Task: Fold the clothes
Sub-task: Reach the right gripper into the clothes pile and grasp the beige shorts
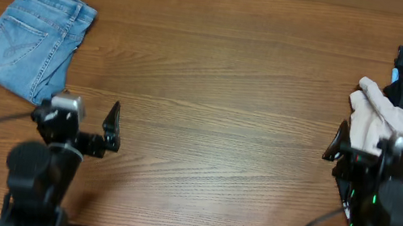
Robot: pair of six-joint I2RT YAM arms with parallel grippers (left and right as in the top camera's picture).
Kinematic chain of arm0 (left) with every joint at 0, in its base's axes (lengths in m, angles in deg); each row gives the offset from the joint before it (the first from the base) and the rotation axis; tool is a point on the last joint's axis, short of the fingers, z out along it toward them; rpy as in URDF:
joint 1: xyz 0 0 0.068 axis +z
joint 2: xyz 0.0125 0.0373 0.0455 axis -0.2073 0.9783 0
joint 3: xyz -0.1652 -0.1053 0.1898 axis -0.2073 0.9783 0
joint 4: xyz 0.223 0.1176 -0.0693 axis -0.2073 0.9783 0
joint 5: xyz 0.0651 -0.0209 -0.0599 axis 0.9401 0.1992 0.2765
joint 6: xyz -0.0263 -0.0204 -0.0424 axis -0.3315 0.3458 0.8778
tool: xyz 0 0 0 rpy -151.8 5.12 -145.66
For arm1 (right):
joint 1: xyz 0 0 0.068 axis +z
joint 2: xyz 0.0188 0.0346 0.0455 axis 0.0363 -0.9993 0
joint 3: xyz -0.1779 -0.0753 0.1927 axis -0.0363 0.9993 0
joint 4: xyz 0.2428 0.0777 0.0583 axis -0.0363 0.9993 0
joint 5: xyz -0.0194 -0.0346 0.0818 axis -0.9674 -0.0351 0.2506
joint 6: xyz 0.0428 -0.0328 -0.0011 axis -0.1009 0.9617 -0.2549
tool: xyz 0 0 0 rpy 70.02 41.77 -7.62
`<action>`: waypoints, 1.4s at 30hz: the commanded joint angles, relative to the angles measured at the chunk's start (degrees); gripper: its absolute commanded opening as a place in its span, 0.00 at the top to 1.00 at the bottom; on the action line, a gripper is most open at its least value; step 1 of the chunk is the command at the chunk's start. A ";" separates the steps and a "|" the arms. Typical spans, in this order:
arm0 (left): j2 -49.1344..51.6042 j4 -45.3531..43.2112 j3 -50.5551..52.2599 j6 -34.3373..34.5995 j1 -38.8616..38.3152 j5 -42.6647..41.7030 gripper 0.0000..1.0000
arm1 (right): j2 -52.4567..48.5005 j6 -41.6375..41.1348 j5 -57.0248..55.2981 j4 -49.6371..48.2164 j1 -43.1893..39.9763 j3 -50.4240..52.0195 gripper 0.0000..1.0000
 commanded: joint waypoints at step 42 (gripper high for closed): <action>35.06 8.26 -10.49 2.10 -0.37 -4.15 0.00 | -68.96 -0.02 -7.67 -14.71 -12.90 -17.75 0.74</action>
